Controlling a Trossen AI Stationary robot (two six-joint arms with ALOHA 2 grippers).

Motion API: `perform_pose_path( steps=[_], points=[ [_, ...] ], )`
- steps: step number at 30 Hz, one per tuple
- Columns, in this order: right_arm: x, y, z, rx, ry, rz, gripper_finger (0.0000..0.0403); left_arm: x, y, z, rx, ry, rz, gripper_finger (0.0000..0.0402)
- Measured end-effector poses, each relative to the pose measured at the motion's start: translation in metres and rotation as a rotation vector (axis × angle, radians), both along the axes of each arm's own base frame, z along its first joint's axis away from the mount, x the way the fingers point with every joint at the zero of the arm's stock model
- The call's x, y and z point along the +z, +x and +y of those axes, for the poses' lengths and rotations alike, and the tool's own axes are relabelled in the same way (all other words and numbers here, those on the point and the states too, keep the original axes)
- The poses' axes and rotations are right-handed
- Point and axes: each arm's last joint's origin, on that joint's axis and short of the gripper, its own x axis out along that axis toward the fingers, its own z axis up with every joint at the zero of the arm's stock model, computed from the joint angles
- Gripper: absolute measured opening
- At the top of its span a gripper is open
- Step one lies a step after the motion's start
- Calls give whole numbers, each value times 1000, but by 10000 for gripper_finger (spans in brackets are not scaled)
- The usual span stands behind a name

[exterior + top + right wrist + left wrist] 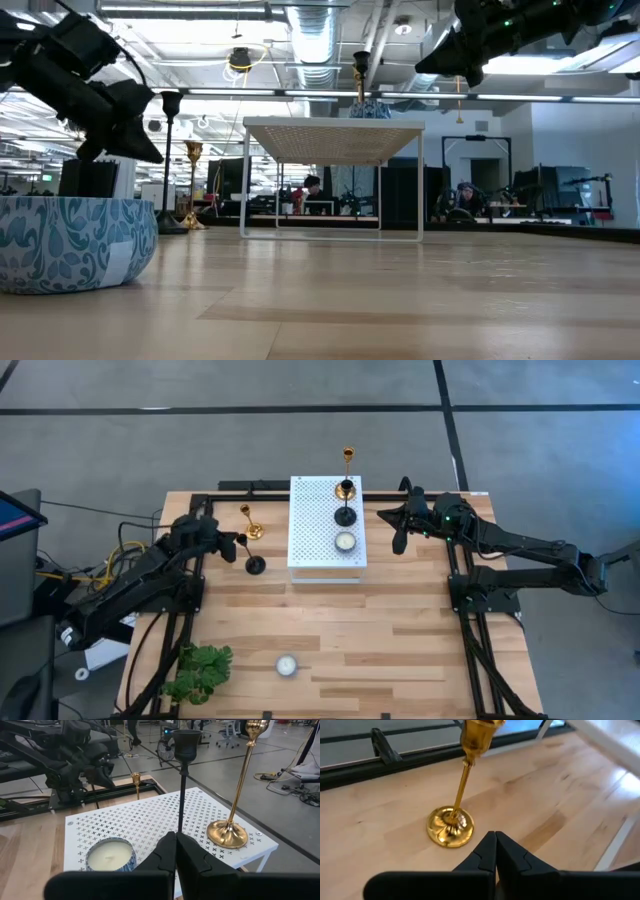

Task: Pick & Place candle stick holders
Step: Put the small golden candle holder on the shelf aligned with the large golden candle holder

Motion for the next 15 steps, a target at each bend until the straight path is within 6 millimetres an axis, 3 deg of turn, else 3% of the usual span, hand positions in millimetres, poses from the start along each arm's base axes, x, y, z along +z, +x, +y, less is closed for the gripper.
perform_pose_path(
  steps=[15],
  points=[
    [0,0,0,-2,9,-4,0,-19,12,12,-92,-26,251,6]
  ],
)
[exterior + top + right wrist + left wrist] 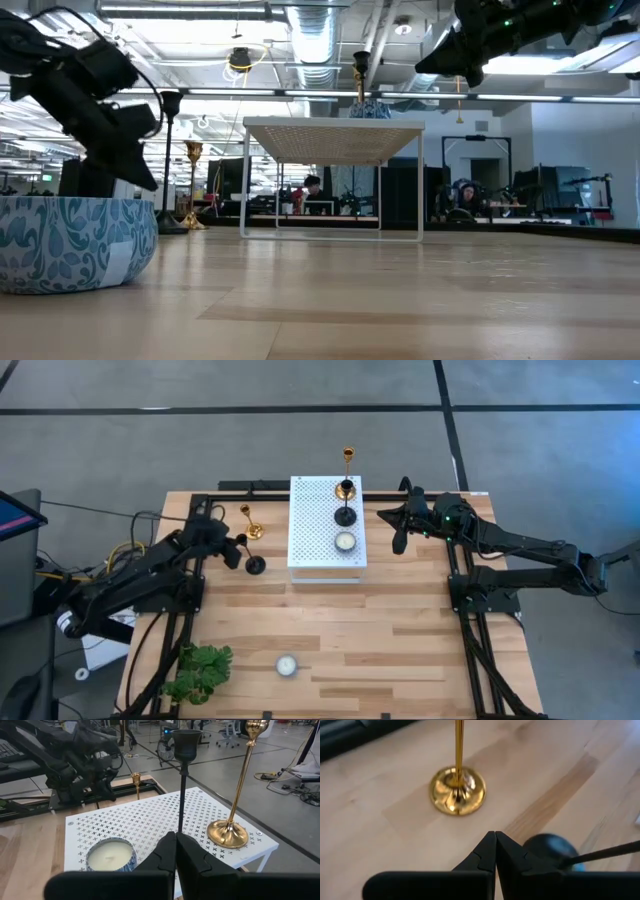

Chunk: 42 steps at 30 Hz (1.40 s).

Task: Pick & Place candle stick holders
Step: Put the small golden candle holder on the shelf aligned with the large golden candle holder

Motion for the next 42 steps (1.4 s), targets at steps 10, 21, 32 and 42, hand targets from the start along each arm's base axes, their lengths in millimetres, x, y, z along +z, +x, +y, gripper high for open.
perform_pose_path(
  steps=[10,21,32,42],
  points=[
    [0,0,0,-3,14,-6,0,-6,13,14,-2,-6,9,7],
    [0,0,0,-3,14,-6,0,-6,13,14,3,-9,2,7],
    [0,0,0,-3,14,-7,0,-5,13,15,20,6,5,8],
    [0,0,0,-3,15,-6,0,2,16,18,-10,107,-14,95]
  ],
)
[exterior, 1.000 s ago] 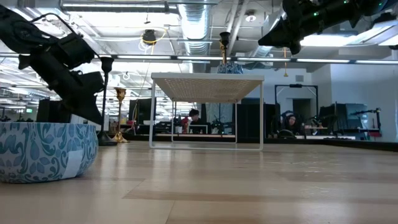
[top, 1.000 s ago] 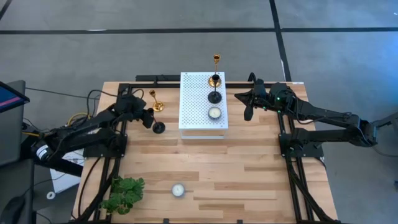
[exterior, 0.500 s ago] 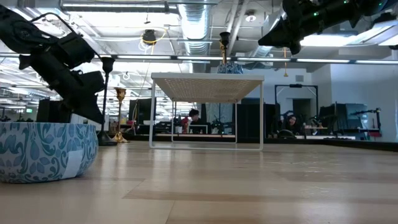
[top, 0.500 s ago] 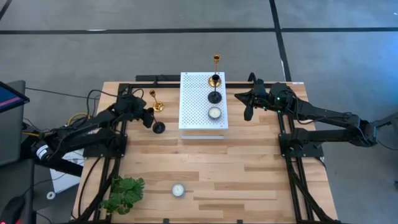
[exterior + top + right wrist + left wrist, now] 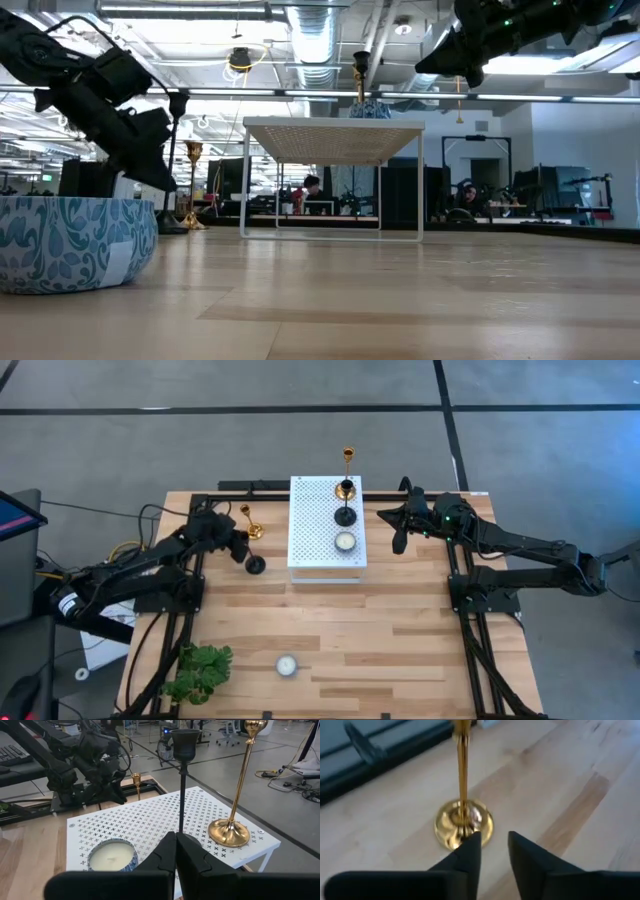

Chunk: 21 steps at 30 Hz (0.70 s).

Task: Pick & Place candle stick holders
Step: Put the small golden candle holder on the shelf aligned with the large golden candle holder

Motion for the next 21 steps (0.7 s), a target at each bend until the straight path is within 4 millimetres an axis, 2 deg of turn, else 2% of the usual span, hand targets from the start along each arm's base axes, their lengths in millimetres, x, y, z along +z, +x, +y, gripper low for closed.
perform_pose_path(
  steps=[7,12,15,21],
  points=[
    [0,0,0,-8,34,-15,0,6,0,4,29,147,52,183],
    [0,0,0,-8,33,-15,0,7,0,5,55,175,59,230],
    [0,0,0,-8,33,-14,0,10,1,7,67,202,39,245],
    [0,0,0,-8,33,-15,0,10,5,12,94,220,23,250]
  ],
)
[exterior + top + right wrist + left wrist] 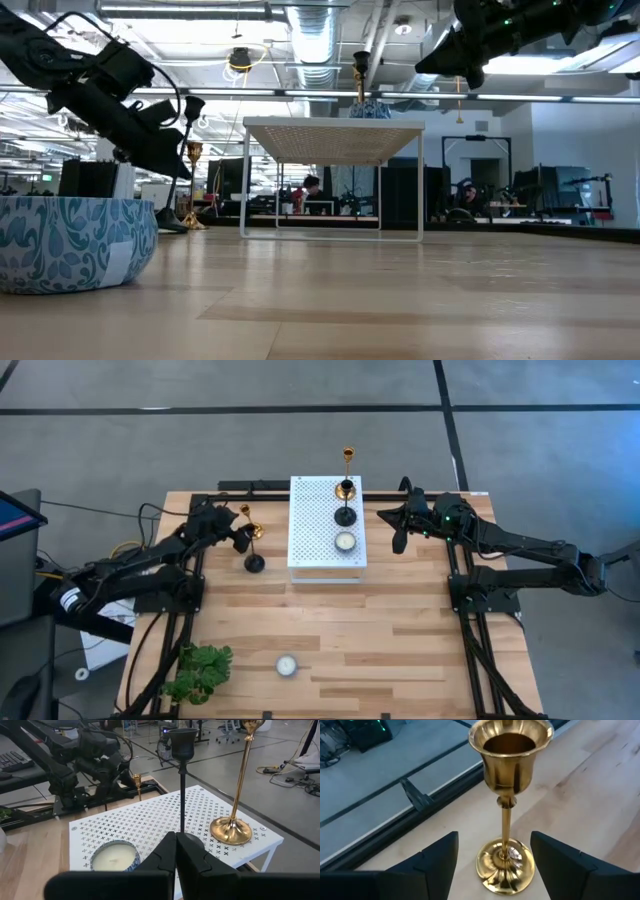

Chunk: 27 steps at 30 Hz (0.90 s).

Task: Pick & Place candle stick holders
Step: Put the small golden candle holder on the shelf aligned with the large golden candle holder

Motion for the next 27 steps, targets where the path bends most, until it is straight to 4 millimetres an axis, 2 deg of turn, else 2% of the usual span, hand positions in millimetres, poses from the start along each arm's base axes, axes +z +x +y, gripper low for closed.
perform_pose_path(
  steps=[9,17,21,27],
  points=[
    [0,0,0,-3,12,-5,0,-12,11,13,10,-37,0,250],
    [0,0,0,-4,13,-6,0,-13,18,20,10,0,-37,239],
    [0,0,0,-4,14,-6,0,-14,18,20,12,-5,-32,197],
    [0,0,0,-4,14,-6,0,-14,18,20,16,-4,-30,93]
  ],
)
